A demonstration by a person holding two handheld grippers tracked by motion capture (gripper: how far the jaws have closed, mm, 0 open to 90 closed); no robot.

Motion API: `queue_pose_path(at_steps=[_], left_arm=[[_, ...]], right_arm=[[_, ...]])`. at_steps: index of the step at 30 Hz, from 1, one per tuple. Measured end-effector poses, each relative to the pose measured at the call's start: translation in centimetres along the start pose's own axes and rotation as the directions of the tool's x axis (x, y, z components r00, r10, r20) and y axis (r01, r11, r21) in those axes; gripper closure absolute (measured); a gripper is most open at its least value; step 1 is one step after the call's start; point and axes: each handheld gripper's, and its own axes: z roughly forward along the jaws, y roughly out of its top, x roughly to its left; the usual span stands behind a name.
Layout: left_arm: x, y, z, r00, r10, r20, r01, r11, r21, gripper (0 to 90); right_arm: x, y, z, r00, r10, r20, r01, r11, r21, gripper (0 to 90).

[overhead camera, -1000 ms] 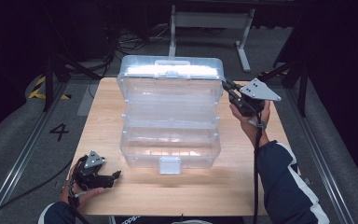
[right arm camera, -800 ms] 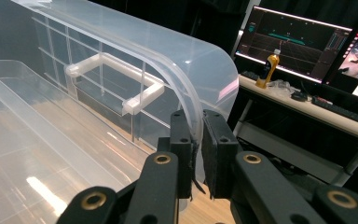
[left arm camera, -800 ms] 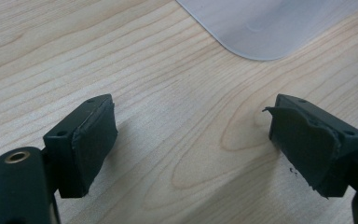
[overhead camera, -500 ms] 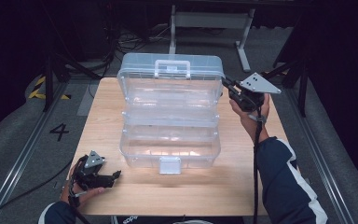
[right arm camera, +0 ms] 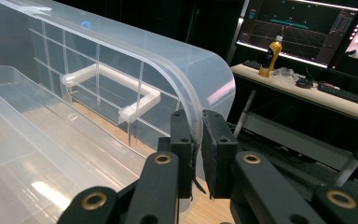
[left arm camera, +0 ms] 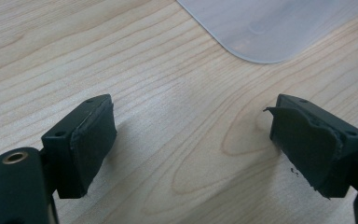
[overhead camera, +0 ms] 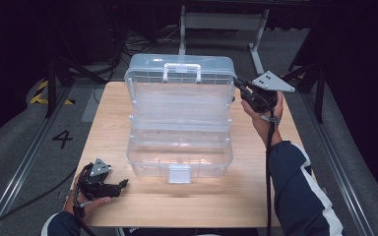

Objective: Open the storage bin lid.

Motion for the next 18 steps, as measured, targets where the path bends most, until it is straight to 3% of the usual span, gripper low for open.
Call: queue_pose_path(at_steps=[5,18], left_arm=[[0.0,0.0,0.0,1.0,0.001,0.0,-0.001,1.0,0.0,14.7],[0.0,0.0,0.0,1.0,0.0,-0.002,0.0,1.0,0.004,14.7]], right_arm=[[-0.4,0.1,0.5,0.9996,0.027,-0.002,-0.027,1.0,0.007,84.3],[-1.0,0.5,1.8,0.9991,0.042,0.006,-0.042,0.998,0.038,84.2]])
